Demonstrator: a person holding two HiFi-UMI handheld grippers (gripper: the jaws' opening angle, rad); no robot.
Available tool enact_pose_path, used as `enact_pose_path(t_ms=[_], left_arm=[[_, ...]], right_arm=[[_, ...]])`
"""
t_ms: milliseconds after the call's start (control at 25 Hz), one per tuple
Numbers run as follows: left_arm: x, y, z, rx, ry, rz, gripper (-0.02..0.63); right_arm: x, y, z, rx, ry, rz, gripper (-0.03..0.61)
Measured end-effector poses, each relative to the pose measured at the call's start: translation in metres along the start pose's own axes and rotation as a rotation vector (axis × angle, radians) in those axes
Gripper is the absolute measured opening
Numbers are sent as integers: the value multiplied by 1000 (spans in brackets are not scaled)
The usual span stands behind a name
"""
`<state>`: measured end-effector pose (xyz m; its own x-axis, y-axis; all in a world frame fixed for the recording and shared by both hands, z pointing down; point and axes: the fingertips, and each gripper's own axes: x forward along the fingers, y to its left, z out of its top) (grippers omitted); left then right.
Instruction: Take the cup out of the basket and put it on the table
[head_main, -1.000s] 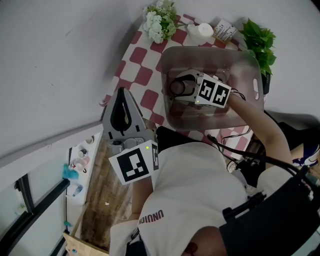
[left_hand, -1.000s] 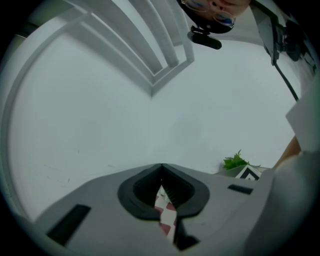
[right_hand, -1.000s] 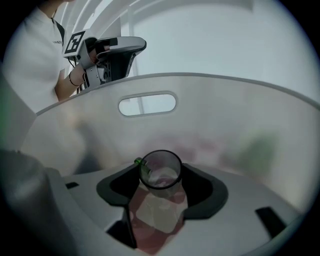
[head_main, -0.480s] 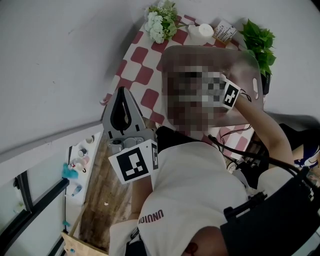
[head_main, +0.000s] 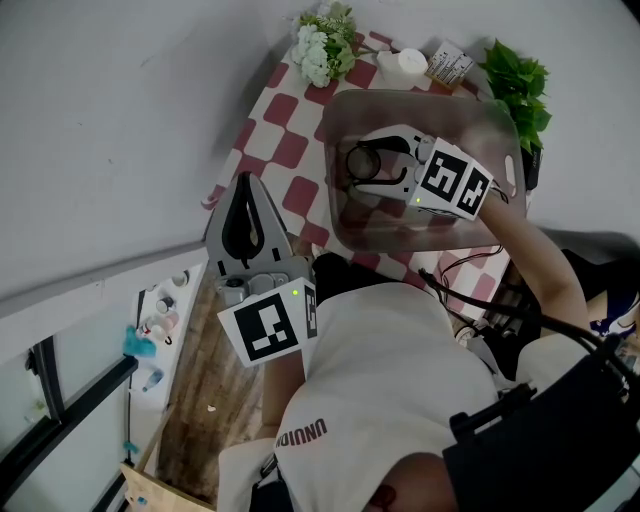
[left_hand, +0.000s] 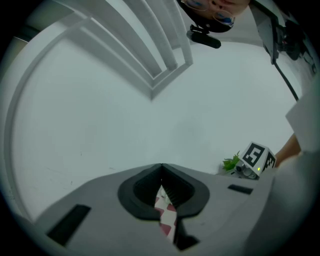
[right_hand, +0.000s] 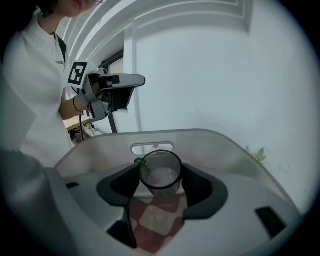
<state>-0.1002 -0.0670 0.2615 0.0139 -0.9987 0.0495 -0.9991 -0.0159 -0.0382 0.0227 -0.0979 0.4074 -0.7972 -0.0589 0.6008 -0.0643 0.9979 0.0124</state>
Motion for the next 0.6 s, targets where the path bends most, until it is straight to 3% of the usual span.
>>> enact_pose_path(t_ms=[600], left_arm=[[-7, 2, 1, -4, -10, 16, 13]], right_arm=[[-20, 2, 31, -30, -50, -48, 279]])
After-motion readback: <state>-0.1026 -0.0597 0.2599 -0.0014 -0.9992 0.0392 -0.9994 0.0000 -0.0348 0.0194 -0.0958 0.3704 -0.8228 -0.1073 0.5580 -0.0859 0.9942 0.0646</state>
